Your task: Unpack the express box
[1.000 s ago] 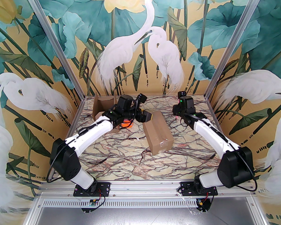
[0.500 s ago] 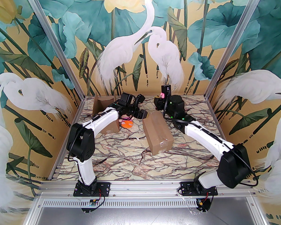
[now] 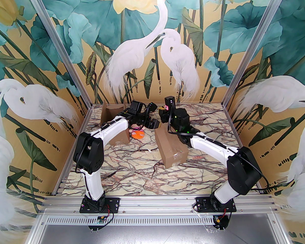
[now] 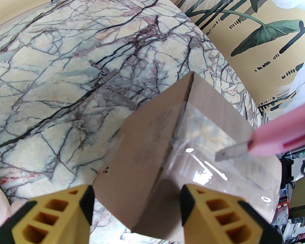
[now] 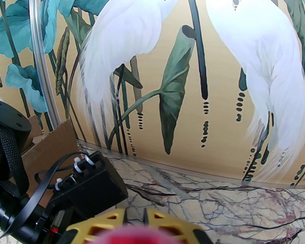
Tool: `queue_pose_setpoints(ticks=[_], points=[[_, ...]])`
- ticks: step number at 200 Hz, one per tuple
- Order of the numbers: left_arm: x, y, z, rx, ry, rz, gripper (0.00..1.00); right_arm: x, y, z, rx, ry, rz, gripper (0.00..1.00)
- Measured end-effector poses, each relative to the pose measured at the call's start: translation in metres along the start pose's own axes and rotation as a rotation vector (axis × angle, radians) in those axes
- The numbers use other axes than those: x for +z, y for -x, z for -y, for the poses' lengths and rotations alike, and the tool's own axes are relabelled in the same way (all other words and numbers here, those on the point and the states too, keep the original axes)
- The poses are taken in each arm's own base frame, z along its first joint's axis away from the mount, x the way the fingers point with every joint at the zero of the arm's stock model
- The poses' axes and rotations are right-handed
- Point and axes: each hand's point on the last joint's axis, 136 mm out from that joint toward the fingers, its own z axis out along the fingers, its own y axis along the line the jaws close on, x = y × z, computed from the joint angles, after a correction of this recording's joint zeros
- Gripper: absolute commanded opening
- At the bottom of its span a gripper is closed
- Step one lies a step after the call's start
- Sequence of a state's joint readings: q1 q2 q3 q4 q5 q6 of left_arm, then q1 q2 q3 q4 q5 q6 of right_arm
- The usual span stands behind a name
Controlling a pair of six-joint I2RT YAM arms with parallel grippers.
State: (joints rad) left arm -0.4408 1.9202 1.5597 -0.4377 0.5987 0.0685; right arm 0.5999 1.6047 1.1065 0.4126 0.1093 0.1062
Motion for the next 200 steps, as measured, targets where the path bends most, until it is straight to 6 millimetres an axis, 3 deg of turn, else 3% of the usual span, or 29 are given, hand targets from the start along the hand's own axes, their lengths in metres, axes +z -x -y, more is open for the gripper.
queue_pose_setpoints(ticks=[64, 200], points=[[0.002, 0.0, 0.001, -0.001, -0.021, 0.002, 0.56, 0.006, -0.017, 0.008, -0.056, -0.063, -0.019, 0.0], [0.004, -0.002, 0.002, -0.025, -0.033, 0.009, 0.49, 0.007, -0.025, 0.009, -0.087, -0.101, -0.017, 0.0]])
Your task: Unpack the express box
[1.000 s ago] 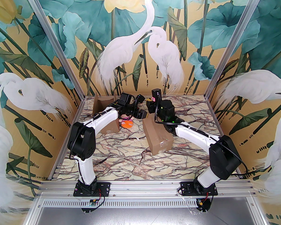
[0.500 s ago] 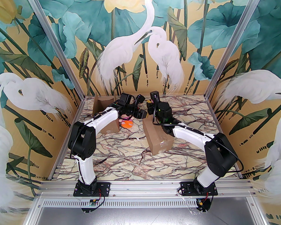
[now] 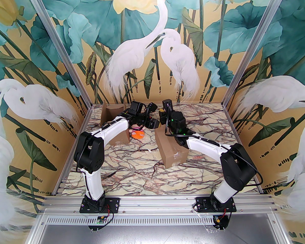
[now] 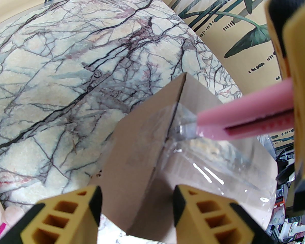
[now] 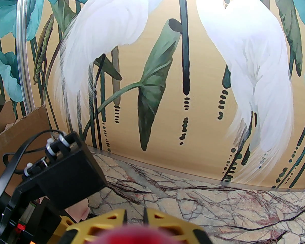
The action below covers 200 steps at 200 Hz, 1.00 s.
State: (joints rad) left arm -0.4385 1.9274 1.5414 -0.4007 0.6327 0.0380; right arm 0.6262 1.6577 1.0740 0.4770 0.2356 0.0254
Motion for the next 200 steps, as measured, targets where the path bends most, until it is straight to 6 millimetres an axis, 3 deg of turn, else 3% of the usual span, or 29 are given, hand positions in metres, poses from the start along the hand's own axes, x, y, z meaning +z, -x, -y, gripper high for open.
queue_pose_setpoints(ticks=[98, 139, 200], points=[[0.003, 0.0, 0.004, -0.059, -0.035, 0.007, 0.38, -0.02, -0.003, 0.001, 0.008, -0.035, -0.024, 0.0], [0.005, -0.001, 0.003, -0.07, -0.043, 0.034, 0.4, -0.022, -0.006, 0.004, 0.042, -0.053, -0.04, 0.0], [-0.008, -0.015, 0.01, -0.064, -0.036, 0.067, 0.42, -0.02, -0.006, 0.001, 0.111, -0.049, -0.051, 0.0]])
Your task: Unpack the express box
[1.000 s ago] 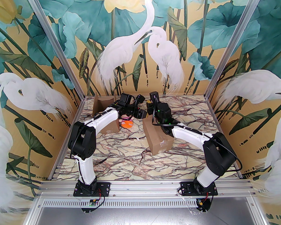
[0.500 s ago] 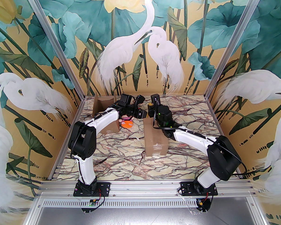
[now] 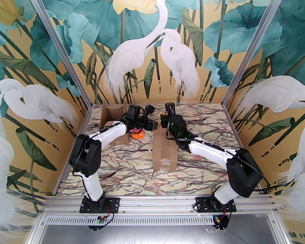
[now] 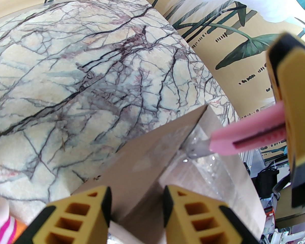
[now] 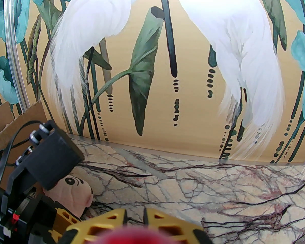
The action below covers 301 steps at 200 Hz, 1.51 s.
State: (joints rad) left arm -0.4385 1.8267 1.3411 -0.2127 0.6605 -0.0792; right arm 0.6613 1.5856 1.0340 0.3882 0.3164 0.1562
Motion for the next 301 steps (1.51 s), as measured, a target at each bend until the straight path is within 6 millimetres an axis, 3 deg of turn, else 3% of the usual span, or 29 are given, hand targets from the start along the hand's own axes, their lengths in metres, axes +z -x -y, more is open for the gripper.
queue_pose_setpoints(ticks=[69, 118, 168, 204, 251, 301], points=[[-0.007, -0.02, 0.018, -0.008, -0.007, -0.008, 0.44, 0.014, -0.004, -0.009, 0.028, 0.034, -0.048, 0.0], [-0.014, -0.031, 0.027, 0.002, -0.01, -0.015, 0.57, 0.014, -0.006, -0.016, 0.03, 0.076, -0.061, 0.0], [-0.022, -0.03, 0.03, 0.097, -0.028, -0.041, 0.61, 0.012, -0.006, -0.028, 0.022, 0.149, -0.065, 0.0], [-0.024, -0.014, 0.029, 0.148, -0.071, -0.021, 0.61, 0.011, -0.006, -0.031, 0.023, 0.171, -0.066, 0.0], [-0.006, -0.021, 0.02, 0.128, -0.12, -0.031, 0.59, 0.009, -0.005, -0.031, 0.013, 0.163, -0.07, 0.0], [0.0, -0.021, 0.023, 0.112, -0.177, -0.015, 0.51, 0.005, -0.008, -0.031, -0.031, 0.119, -0.054, 0.0]])
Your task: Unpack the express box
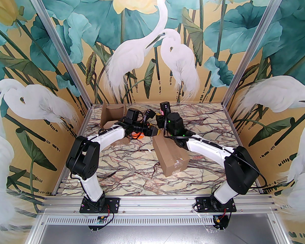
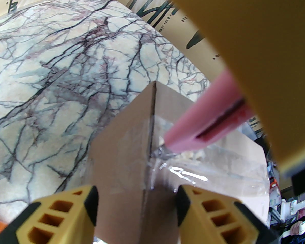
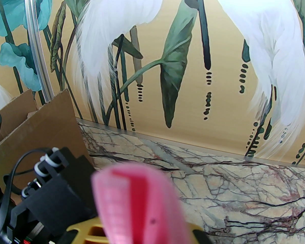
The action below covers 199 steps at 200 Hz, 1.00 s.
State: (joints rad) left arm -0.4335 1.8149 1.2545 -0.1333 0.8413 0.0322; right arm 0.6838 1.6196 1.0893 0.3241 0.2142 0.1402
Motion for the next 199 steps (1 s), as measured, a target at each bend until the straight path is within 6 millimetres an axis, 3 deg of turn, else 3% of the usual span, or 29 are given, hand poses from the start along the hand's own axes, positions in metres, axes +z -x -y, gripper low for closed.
queue_pose_setpoints(ticks=[66, 199], points=[[0.002, 0.0, 0.0, -0.063, -0.024, 0.016, 0.42, -0.021, -0.001, -0.001, -0.037, -0.091, 0.063, 0.0], [0.002, -0.002, -0.003, -0.114, -0.029, 0.024, 0.39, -0.056, -0.008, -0.007, -0.054, -0.119, 0.077, 0.0]])
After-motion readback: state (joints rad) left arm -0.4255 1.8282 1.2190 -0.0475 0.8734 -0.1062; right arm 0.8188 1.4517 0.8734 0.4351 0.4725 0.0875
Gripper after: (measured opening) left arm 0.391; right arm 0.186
